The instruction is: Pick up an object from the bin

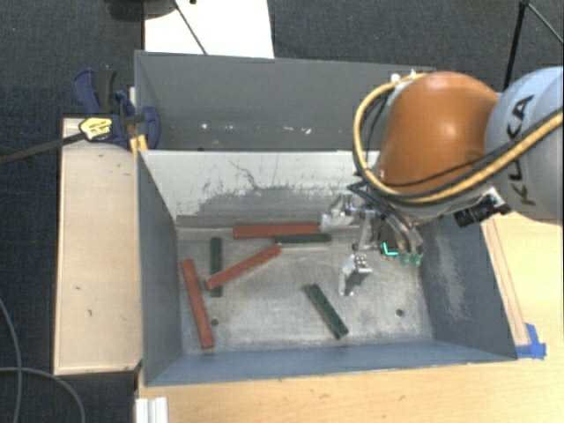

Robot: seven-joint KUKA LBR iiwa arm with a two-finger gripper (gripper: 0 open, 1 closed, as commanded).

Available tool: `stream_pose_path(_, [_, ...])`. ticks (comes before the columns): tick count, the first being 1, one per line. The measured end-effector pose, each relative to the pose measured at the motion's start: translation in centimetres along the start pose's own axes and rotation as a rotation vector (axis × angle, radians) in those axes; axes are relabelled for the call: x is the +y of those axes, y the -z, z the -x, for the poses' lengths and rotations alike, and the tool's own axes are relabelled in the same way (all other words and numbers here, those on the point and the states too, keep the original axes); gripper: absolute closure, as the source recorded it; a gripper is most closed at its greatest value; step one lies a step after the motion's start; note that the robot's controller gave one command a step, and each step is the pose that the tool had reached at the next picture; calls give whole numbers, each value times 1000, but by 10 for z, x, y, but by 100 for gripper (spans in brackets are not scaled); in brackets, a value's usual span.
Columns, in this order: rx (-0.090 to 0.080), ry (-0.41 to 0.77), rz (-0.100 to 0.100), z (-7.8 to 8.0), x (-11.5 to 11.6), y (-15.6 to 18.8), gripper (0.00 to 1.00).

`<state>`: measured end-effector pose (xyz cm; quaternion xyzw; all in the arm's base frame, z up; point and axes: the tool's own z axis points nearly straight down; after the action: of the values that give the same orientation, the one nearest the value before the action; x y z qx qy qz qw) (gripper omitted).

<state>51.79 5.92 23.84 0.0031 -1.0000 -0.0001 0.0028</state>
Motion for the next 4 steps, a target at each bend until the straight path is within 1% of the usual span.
stream_pose_path(1, [-8, -2, 1, 2, 0, 4, 0])
stream_pose_path(2, [-11, -4, 1, 1, -1, 2, 0])
stream_pose_path(3, [-2, -41, -1, -8, -32, -58, 0])
stream_pose_path(4, [-6, 73, 1, -19, -40, -61, 0])
